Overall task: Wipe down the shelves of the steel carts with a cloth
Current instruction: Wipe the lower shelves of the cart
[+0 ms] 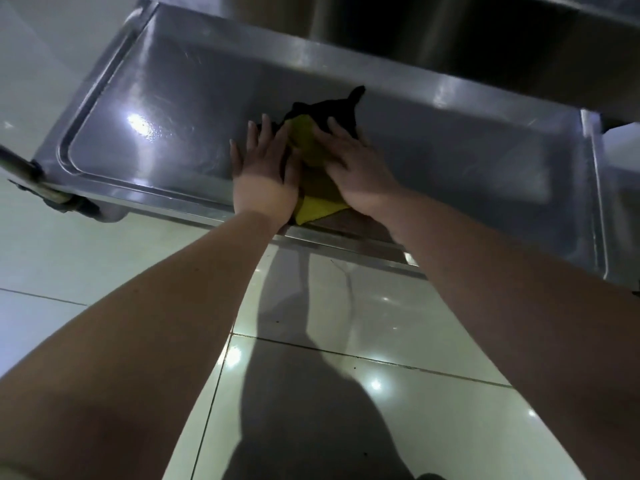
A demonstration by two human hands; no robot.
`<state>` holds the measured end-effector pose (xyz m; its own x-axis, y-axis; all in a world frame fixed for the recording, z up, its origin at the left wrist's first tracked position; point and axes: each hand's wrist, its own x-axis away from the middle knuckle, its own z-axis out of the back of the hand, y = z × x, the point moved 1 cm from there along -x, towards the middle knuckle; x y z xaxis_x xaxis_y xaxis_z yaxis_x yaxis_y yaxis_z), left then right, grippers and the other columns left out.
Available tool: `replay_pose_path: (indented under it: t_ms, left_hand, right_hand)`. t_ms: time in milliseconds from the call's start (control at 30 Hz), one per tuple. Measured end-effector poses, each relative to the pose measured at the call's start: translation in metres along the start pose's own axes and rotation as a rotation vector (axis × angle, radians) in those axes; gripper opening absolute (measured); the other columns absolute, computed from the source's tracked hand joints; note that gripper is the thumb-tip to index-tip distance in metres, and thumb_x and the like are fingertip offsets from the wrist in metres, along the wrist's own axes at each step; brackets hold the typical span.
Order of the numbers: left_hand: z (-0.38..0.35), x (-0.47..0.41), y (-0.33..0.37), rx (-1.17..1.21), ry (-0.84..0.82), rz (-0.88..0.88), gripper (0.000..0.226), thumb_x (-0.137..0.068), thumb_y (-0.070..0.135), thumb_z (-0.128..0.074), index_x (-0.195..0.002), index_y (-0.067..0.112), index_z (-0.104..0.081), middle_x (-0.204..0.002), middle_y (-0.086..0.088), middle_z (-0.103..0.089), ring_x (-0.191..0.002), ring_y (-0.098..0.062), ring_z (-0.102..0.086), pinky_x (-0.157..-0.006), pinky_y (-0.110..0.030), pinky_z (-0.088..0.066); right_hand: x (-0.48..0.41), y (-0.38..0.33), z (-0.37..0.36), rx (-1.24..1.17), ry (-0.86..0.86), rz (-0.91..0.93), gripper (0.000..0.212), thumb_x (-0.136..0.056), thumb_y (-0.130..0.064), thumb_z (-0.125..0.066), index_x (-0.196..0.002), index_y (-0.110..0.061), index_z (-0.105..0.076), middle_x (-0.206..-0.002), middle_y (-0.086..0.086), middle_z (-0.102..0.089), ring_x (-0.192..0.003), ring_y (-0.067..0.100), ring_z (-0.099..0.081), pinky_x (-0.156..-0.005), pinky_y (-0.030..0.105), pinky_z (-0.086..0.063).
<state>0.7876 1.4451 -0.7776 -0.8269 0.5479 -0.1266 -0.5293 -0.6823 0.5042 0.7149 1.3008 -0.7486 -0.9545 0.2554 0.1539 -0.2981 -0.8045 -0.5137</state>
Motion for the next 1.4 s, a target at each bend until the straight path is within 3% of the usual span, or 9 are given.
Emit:
replay_pose_path:
  t_ms: [100, 333, 567, 700, 867, 967, 1133, 1233, 1400]
  left_hand:
    - [-0.003, -0.004, 0.032, -0.181, -0.090, -0.128, 0.054, -0.099, 0.035, -0.035, -0.152, 0.028, -0.027, -0.162, -0.002, -0.015, -0.150, -0.022, -0.002, -0.120, -0.048, 0.007]
    - [-0.044, 0.003, 0.081, -0.406, -0.344, 0.084, 0.065, -0.097, 0.061, -0.013, -0.153, 0.036, 0.009, -0.162, -0.003, 0.016, -0.146, -0.036, 0.018, -0.112, -0.066, 0.004]
    - [-0.054, 0.040, 0.114, -0.378, -0.461, -0.355, 0.063, -0.093, 0.064, -0.024, -0.151, 0.048, -0.006, -0.163, 0.009, 0.003, -0.149, -0.029, 0.011, -0.111, -0.067, 0.002]
    - [-0.036, 0.031, 0.085, -0.394, -0.416, -0.365, 0.066, -0.088, 0.075, -0.025, -0.148, 0.056, -0.004, -0.162, 0.015, 0.000, -0.150, -0.021, 0.010, -0.112, -0.067, 0.002]
    - [0.011, 0.009, -0.013, -0.482, -0.321, -0.106, 0.067, -0.085, 0.077, -0.017, -0.147, 0.055, -0.002, -0.163, 0.013, 0.003, -0.149, -0.022, 0.011, -0.114, -0.063, 0.004]
    - [0.032, 0.008, -0.047, -0.513, -0.322, -0.041, 0.068, -0.087, 0.075, -0.013, -0.149, 0.051, 0.001, -0.163, 0.008, 0.007, -0.149, -0.026, 0.013, -0.116, -0.058, 0.007]
    - [0.029, 0.011, -0.043, -0.466, -0.311, -0.065, 0.068, -0.086, 0.074, -0.010, -0.149, 0.050, 0.001, -0.163, 0.007, 0.008, -0.149, -0.028, 0.013, -0.117, -0.058, 0.006]
    - [0.029, 0.012, -0.045, -0.443, -0.302, -0.067, 0.067, -0.086, 0.076, -0.010, -0.149, 0.052, -0.001, -0.163, 0.008, 0.005, -0.149, -0.028, 0.011, -0.117, -0.058, 0.003]
    - [0.018, 0.016, -0.025, -0.432, -0.307, -0.085, 0.063, -0.089, 0.072, -0.013, -0.148, 0.054, -0.003, -0.163, 0.011, 0.005, -0.149, -0.032, 0.011, -0.115, -0.061, 0.002]
  right_hand:
    - [0.024, 0.040, 0.009, 0.018, 0.131, -0.189, 0.050, -0.103, -0.029, -0.030, -0.153, -0.031, -0.024, -0.163, -0.003, -0.014, -0.150, 0.032, -0.002, -0.121, 0.048, -0.007]
    - [0.049, 0.055, -0.003, -0.037, 0.170, -0.398, 0.048, -0.107, -0.025, -0.024, -0.154, -0.020, -0.021, -0.163, 0.004, -0.013, -0.150, 0.024, -0.003, -0.121, 0.033, -0.001]
    - [0.074, 0.076, 0.032, -0.041, 0.068, -0.421, 0.049, -0.107, -0.031, -0.024, -0.155, -0.028, -0.015, -0.163, -0.001, -0.011, -0.149, 0.026, -0.011, -0.121, 0.039, -0.010]
    - [0.084, 0.090, 0.015, 0.224, 0.015, -0.386, 0.056, -0.104, -0.043, -0.018, -0.155, -0.030, 0.000, -0.164, -0.004, 0.003, -0.150, 0.026, 0.006, -0.121, 0.042, 0.003]
    - [0.085, 0.088, 0.001, 0.412, 0.013, -0.400, 0.061, -0.099, -0.056, -0.015, -0.154, -0.038, 0.005, -0.164, -0.004, 0.009, -0.150, 0.030, 0.008, -0.121, 0.046, 0.004]
    - [0.077, 0.071, -0.001, 0.397, 0.017, -0.460, 0.058, -0.100, -0.052, -0.017, -0.154, -0.038, 0.001, -0.164, -0.004, 0.007, -0.149, 0.036, 0.008, -0.119, 0.055, 0.004]
    - [0.032, -0.009, -0.040, 0.349, -0.043, -0.223, 0.052, -0.103, -0.044, -0.021, -0.152, -0.044, -0.005, -0.163, -0.015, 0.005, -0.148, 0.033, 0.013, -0.115, 0.061, 0.010]
    - [0.018, -0.030, -0.058, 0.332, -0.018, -0.339, 0.055, -0.103, -0.039, -0.023, -0.151, -0.049, 0.001, -0.160, -0.021, 0.012, -0.147, 0.035, 0.018, -0.111, 0.065, 0.015]
    - [0.019, -0.021, -0.059, 0.349, 0.060, -0.320, 0.059, -0.102, -0.028, -0.029, -0.154, -0.039, -0.004, -0.162, -0.019, 0.005, -0.150, 0.028, 0.010, -0.116, 0.058, 0.008]
